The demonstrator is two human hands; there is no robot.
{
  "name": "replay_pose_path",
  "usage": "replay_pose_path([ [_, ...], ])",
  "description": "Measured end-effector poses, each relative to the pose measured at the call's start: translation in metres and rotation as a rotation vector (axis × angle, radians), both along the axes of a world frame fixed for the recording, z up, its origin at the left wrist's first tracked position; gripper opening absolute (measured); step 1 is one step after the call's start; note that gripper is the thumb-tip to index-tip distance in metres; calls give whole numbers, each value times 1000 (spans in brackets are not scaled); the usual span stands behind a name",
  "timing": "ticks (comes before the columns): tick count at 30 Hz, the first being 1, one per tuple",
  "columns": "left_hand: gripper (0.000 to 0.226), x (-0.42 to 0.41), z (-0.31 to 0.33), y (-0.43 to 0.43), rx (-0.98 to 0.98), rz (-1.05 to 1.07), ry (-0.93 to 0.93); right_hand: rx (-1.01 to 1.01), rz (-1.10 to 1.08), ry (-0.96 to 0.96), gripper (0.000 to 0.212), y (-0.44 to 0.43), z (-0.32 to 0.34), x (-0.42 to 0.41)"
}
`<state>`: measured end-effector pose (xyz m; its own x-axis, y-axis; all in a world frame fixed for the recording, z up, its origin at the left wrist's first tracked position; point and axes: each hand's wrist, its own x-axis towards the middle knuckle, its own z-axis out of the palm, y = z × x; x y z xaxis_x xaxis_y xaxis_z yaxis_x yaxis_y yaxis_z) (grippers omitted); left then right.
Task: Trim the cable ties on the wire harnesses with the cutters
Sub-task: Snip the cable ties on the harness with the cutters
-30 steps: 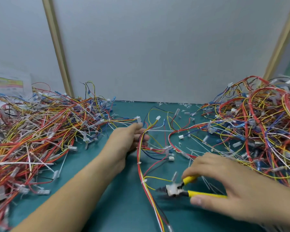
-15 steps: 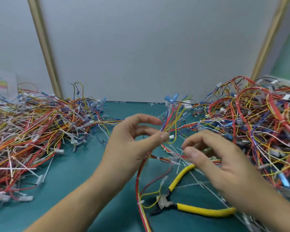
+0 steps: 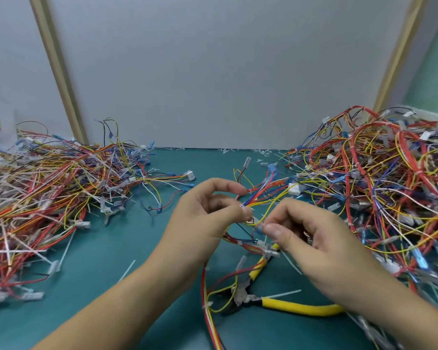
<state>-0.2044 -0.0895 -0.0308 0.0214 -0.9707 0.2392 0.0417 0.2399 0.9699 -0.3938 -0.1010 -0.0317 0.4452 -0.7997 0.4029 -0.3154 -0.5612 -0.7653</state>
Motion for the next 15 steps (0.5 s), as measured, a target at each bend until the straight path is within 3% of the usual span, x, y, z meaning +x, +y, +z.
replay_pose_path([
  [6,22,23,15,-1,-21,-187,-272,-67,-118,-8,15,2,1,-2],
  [8,22,29,17,-4,-51,-131,-244,-163,-208,41,7,0,3,-4],
  [10,25,35,17,-10,-70,-2,-154,-233,-259,122,18,-4,7,-11],
  [12,30,45,18,-15,-82,97,-13,-206,-135,318,36,-6,11,-16],
  [15,34,56,20,-20,-144,195,95,-137,128,791,67,-5,4,-16],
])
